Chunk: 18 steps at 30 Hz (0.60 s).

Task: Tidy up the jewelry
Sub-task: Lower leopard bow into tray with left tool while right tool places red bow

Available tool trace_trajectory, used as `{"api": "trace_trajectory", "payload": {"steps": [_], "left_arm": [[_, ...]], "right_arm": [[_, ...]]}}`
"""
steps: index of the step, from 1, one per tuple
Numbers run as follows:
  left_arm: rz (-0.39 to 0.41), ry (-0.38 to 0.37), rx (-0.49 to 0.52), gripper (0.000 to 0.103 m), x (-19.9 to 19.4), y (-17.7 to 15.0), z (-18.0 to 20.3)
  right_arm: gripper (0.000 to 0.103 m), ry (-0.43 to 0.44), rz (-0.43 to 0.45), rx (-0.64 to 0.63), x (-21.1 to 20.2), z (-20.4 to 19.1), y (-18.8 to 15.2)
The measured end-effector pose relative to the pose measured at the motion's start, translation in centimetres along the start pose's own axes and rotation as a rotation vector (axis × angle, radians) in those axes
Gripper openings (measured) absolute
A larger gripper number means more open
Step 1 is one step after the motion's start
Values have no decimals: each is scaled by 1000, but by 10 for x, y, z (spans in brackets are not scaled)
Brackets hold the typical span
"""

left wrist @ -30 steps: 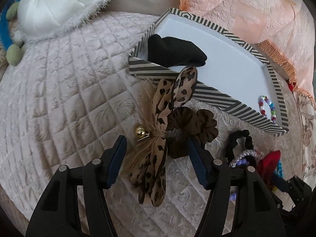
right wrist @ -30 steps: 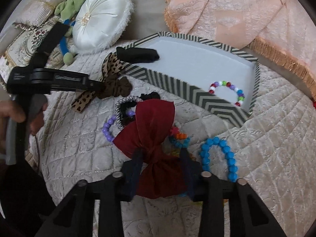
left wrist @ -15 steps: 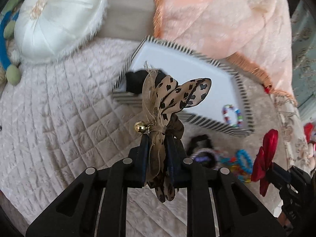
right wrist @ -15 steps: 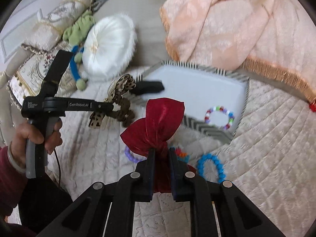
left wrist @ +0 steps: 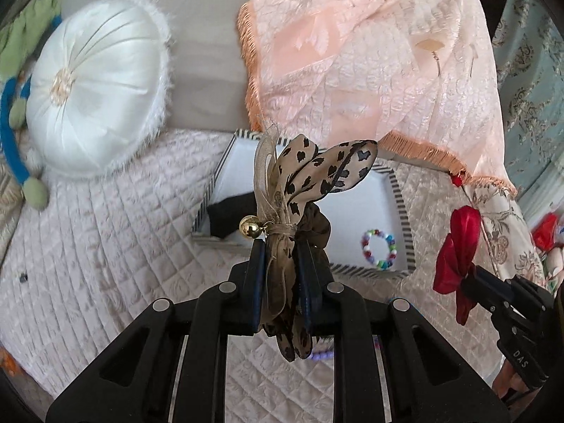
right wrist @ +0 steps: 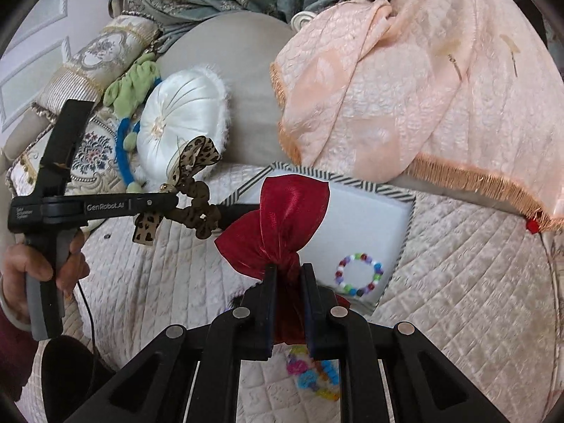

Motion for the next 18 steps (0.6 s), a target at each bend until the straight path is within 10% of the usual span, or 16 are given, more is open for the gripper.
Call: {"api": "trace_trajectory", "payload": {"steps": [18], "left_arm": [[-31,-25,9,16,67,55,21]], "right_arm": [[12,-46,-42,74,54,45,42]]}}
Point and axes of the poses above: each gripper's, at about its wrist camera, not at the fingertips, and x roughly the way its jaws point, z to its right, y to its top, the point moved 2 cm from there along x, roughly the way its jaws point, and after that the axes turned 10 degrees about -z, right-handed, at the moved point
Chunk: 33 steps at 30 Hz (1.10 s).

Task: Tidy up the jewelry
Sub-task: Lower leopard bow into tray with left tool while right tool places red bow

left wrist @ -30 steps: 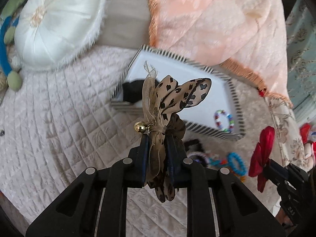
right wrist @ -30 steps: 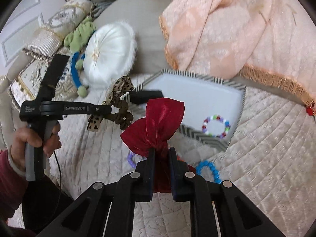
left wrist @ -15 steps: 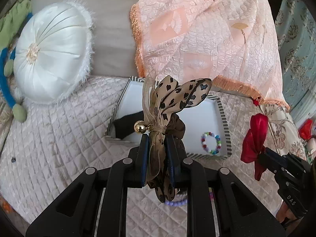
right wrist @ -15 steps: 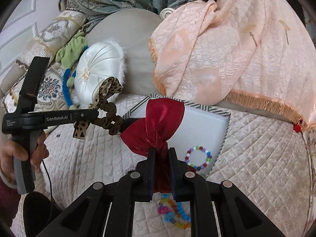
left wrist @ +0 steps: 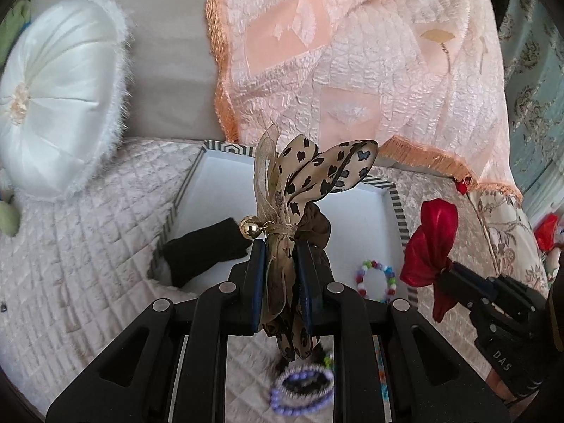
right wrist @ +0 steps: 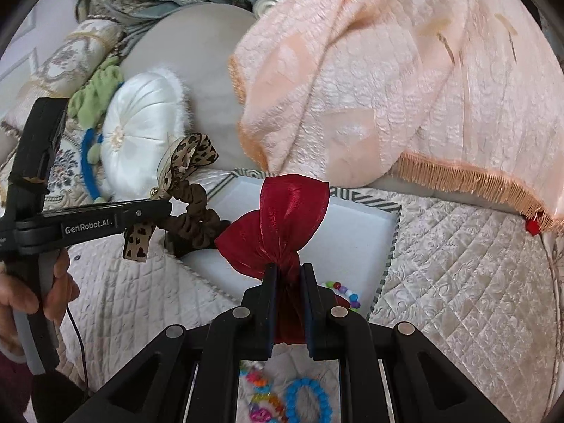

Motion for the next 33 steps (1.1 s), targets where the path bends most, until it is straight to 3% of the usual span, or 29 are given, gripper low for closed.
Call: {"api": "trace_trajectory", "payload": {"steps": [9,19,21,22,23,24,25,27,33], "left_arm": [[-89,-3,-45,16,66,9,-8],[-135,29,-65,17,95,4,-27],[-138,30,-66,25,96,2,-30],[-139,23,-68,36,96,2,-31],[-135,15,-70,47,94,1,-32],[-130,10,-72,52,93,1,-34],[-122,4,-74,55,90,0,-35],[-119,6,-74,56,86,-2,-36],[-163,62,-94,56,91,-18,-44]], "right_arm": [[12,15,-72,62,63,18,16],[12,-34,-143,129,124,47,30],[12,-45,-158,135,133,52,30],[12,-45,-164,139,136,55,30],[16,-45,-171,142,139,56,29],[19,-47,-177,146,140,58,28],[29,-51,-176,150,139,58,28],[38,-33,-154,158,133,58,26],[40,12,-111,129,100,43,14]]}}
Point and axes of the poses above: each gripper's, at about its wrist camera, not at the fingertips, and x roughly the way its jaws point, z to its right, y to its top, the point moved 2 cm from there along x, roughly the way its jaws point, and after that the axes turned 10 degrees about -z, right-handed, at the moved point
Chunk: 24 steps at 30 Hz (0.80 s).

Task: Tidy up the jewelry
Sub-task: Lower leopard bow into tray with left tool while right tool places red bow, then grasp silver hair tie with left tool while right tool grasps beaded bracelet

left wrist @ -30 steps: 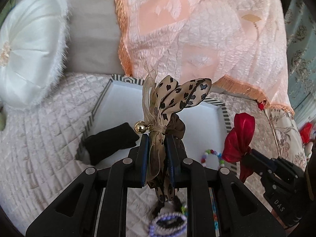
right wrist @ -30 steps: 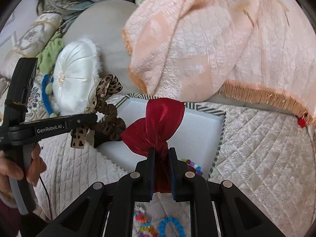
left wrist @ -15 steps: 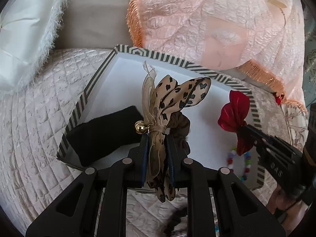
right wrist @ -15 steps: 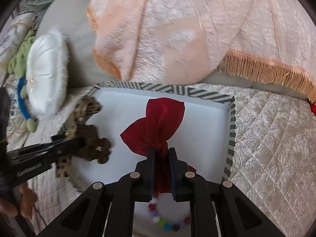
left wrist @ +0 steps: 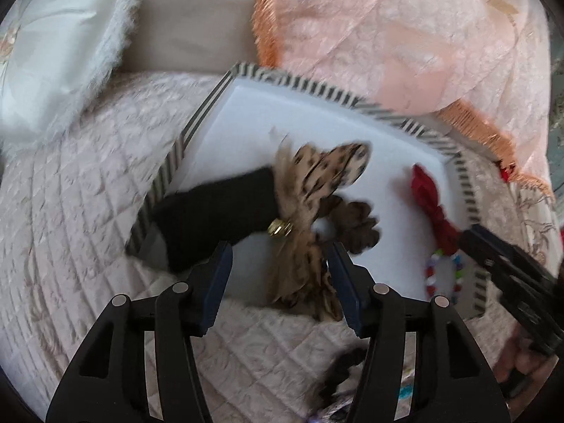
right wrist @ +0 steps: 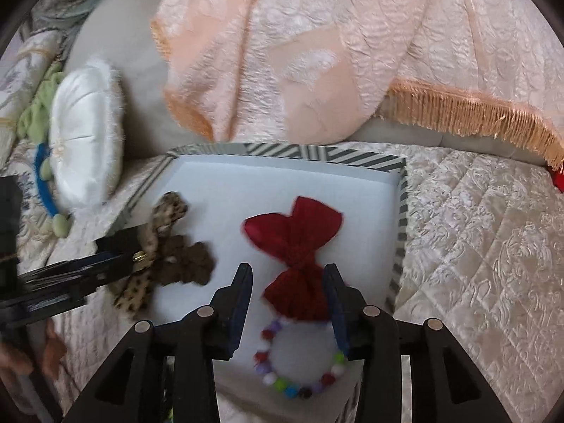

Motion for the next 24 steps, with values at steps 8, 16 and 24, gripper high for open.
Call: {"api": "trace_trajectory", "payload": {"steps": [8,16,24], "left_arm": [[-15,40,47,56,-2,-29,5],[3,-3,55,56,-26,-51,12],[91,-20,90,56,-78,-78,28]], "right_arm": [[41,22,-14,-26,-19,-3,-27],[41,52,6,-46,-49,-8,-52],[42,33,37,-112,-84,-36,-81]]}}
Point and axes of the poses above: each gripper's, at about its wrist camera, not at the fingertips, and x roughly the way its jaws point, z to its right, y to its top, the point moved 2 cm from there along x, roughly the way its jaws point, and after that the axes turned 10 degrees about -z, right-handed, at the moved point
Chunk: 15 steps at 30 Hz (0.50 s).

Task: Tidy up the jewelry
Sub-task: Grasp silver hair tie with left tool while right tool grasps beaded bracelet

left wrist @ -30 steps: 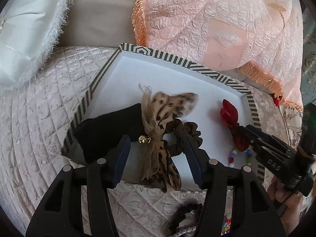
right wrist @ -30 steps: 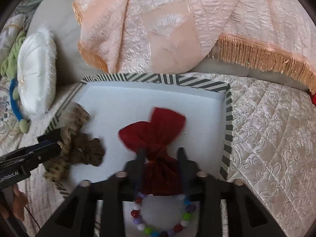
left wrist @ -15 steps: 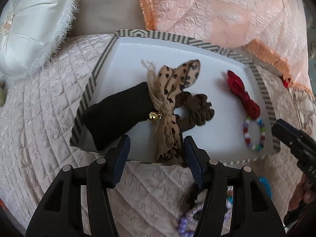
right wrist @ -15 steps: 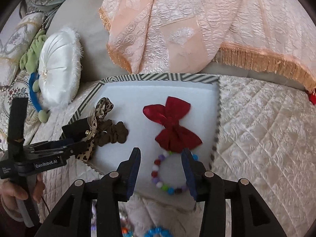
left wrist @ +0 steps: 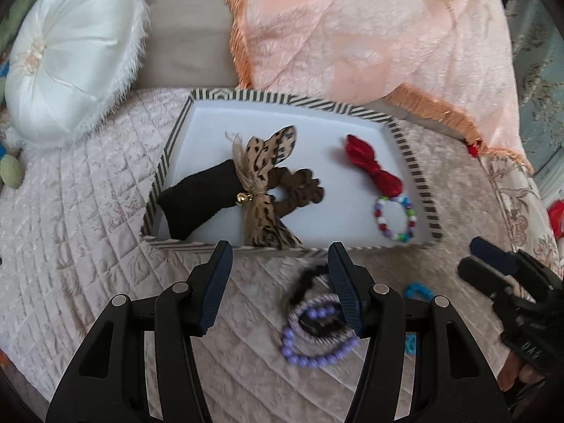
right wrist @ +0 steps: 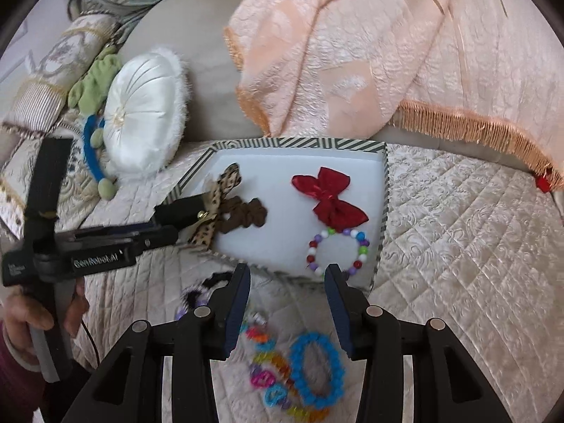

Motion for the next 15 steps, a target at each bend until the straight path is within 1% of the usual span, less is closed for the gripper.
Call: {"api": "trace_trajectory", "payload": {"steps": [3,6,10,15], "left_arm": [[34,14,19,56,-15,-10,6],[59,27,37,56,-28,-21,11],[81,39,61,56,-39,-34,17],[95,38,76,56,-50,-48,20]], "right_arm": [[43,-2,-1,-25,-8,-14,-10],[47,-4,3,-37,-13,-23,-18],[57,0,23,-37,-25,-32,-27],[58,2,37,-38,-40,-38,-33]]}}
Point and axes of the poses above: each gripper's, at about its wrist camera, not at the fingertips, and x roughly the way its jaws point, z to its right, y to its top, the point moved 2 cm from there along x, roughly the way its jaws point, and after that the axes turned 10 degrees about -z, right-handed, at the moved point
